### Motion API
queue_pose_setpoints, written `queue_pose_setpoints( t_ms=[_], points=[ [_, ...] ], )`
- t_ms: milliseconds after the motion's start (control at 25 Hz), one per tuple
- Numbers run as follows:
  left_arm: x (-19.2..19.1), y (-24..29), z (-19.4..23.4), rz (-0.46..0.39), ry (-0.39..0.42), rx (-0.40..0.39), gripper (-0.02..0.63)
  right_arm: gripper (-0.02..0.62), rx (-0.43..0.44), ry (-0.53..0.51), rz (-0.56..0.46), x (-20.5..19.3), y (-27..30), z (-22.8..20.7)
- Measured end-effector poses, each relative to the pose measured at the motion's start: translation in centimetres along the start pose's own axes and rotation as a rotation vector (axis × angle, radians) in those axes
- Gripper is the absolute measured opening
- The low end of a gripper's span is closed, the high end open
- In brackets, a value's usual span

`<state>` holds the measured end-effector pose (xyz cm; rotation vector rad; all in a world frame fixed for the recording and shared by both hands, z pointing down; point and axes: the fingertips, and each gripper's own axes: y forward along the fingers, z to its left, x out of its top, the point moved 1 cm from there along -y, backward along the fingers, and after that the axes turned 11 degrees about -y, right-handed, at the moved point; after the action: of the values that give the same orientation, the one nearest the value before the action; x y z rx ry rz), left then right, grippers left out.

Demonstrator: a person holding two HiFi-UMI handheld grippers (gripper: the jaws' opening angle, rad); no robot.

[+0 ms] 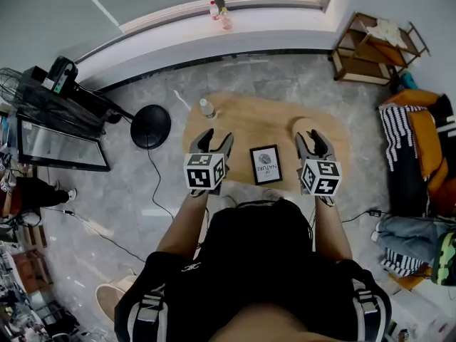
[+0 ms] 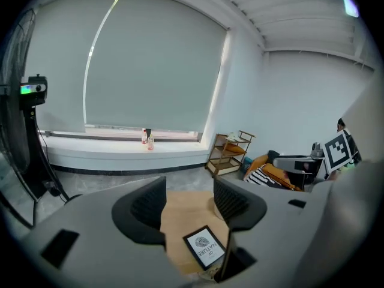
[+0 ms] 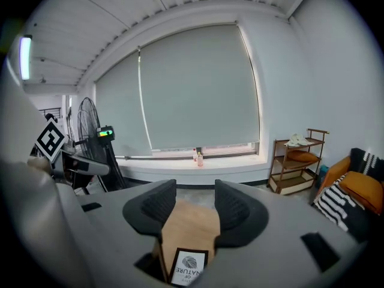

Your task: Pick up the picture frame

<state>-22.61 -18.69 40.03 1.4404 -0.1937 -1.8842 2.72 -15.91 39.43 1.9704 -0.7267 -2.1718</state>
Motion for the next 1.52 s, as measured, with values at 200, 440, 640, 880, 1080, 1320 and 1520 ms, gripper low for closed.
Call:
queue_pose_setpoints(
  t_ms=[200,440,640,880,1080,1320,1520],
  points=[
    [-2.4,1.2,0.2,0.076,-0.031,-0.003,0.247,0.206,0.021,0.019,0.072,-2.6,0.4,-0.2],
    [-6.8,4.2,0.6,0.181,-0.064,0.014,0.247,0.204,0.081,0.043,0.161,-7.1,2.1,-0.3],
    [-11.3,6.9,1.4,0.301,-0.099,0.027,0.247,0.199,0.155,0.1,0.254,-11.6,4.1,0.3],
    [-17.3,12.5,1.8,0.409,-0.16,0.027,0.247,0.196,0.201,0.126,0.361,-18.8,8.1,-1.0],
    [-23.2,14.8,2.7,0.484,-0.252,0.047,0.247,0.193,0.268,0.125,0.464,-24.8,10.4,0.0],
    [-30.7,19.3,4.7,0.55,-0.353,0.051,0.247,0.193,0.33,0.13,0.551,-33.1,14.2,0.8],
    [-36.7,22.8,6.2,0.575,-0.418,0.04,0.247,0.193,0.355,0.13,0.604,-40.1,16.6,1.0]
  ],
)
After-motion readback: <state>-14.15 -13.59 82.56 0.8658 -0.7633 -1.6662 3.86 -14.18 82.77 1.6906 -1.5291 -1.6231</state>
